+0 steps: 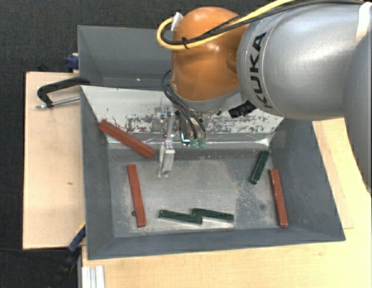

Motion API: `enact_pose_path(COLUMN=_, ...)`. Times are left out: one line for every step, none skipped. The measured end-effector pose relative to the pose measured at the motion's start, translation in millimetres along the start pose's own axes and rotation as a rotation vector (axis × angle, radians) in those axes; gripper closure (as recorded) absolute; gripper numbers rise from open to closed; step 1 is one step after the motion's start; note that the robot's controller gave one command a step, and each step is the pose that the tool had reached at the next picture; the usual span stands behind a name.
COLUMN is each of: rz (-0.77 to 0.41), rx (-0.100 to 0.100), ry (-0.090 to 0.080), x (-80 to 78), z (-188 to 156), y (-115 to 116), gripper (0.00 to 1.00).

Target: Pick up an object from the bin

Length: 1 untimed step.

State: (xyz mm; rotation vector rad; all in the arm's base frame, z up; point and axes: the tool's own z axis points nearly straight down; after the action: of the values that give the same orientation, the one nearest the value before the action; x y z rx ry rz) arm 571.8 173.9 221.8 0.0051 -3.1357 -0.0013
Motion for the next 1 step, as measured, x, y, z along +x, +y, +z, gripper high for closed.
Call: enact_pose_path(rz=0.002, rx=-0.001, ry=-0.008, x=-1.8, z=-4.3, y=-0.8, gripper=0.00)
